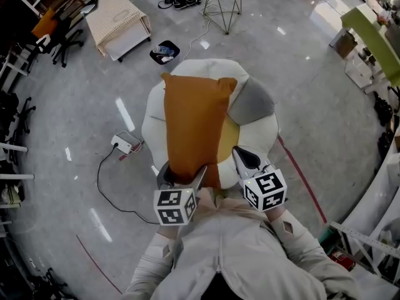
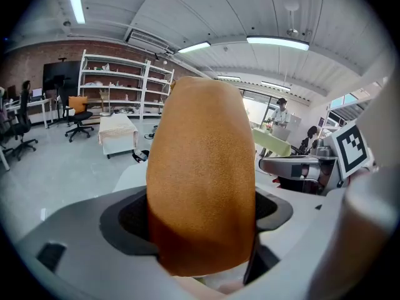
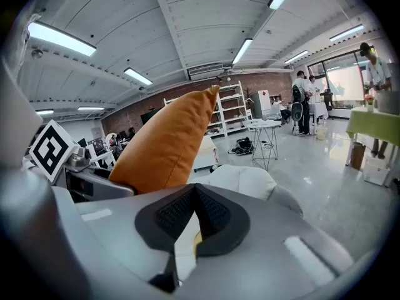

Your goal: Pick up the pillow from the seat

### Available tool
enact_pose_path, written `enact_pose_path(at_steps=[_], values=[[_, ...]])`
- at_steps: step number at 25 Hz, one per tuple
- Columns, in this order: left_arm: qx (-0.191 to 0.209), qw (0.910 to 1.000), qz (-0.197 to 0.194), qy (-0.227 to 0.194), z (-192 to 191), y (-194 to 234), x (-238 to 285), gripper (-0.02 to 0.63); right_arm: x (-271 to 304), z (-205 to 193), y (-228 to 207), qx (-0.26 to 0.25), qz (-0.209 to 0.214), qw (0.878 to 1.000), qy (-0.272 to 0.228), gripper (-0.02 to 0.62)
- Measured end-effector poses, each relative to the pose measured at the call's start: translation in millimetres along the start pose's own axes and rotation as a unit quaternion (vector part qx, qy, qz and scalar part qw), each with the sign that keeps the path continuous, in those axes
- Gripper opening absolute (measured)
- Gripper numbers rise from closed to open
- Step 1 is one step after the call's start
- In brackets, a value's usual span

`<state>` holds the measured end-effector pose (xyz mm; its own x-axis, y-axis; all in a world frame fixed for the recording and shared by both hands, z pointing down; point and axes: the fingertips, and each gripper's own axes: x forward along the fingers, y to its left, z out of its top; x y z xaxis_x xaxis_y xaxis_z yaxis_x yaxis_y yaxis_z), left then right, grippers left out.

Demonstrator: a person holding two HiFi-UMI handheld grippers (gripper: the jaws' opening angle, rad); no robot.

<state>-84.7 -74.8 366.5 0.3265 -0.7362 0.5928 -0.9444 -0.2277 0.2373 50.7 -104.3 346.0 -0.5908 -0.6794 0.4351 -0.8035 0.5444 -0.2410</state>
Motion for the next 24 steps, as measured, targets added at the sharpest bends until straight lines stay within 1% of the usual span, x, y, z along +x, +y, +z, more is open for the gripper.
enact_pose_path(at_steps=[12, 19, 24], values=[[0.006, 1.0, 0.0, -0.005, 0, -3, -7, 0.44, -2, 12, 5, -0.013, -0.001, 1.0, -0.016, -0.002], [0.001, 0.9999, -0.003, -0.011, 0, -6, -4, 0.44, -3, 12, 4, -0.019, -0.001, 1.0, -0.019, 0.0], [-0.004, 0.9999, -0.003, -0.015, 2, -4, -11, 0.44, -6, 16, 10, -0.02, -0.002, 1.0, -0.022, 0.0]])
